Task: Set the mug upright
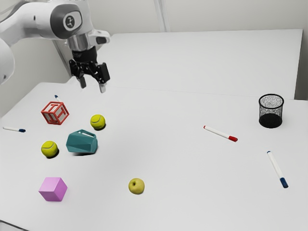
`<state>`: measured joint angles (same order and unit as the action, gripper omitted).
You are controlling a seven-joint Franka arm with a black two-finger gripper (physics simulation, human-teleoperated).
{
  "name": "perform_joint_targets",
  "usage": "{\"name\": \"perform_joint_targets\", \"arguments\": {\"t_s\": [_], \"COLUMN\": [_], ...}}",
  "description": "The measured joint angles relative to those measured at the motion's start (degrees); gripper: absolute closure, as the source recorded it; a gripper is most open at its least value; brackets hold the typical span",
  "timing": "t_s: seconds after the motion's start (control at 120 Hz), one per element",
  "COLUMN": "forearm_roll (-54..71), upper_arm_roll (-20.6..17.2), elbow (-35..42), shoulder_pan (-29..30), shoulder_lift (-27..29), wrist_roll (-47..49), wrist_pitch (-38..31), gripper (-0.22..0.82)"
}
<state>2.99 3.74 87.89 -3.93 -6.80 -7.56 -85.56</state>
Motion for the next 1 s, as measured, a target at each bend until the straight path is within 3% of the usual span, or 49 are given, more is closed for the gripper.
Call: {"name": "perform_joint_targets", "arguments": {"t_s": [0.167,0.267,0.4,0.508,0.7,0.825,1.0], "forearm_roll": [-3.3,-8.2,-15.9,-19.4,-22.7,-23.2,-23.7], "upper_arm_roll": [1.7,1.0,-2.9,-8.7,-10.2,-14.7,-15.5], "elbow": [2.5,2.4,-0.8,-1.3,-1.3,-2.5,-3.0], "shoulder_pan": [1.3,6.2,16.3,23.9,30.2,36.7,41.3], "shoulder_lift": [-0.9,-3.2,-8.3,-9.6,-12.3,-14.7,-17.5], "wrist_roll": [-2.2,-3.3,-5.5,-7.3,-9.4,-10.5,-11.3], "wrist_pitch": [-7.8,-9.3,-8.2,-7.2,-3.6,-2.1,0.0], "gripper": [0.0,0.0,0.0,0.0,0.0,0.0,0.0]}}
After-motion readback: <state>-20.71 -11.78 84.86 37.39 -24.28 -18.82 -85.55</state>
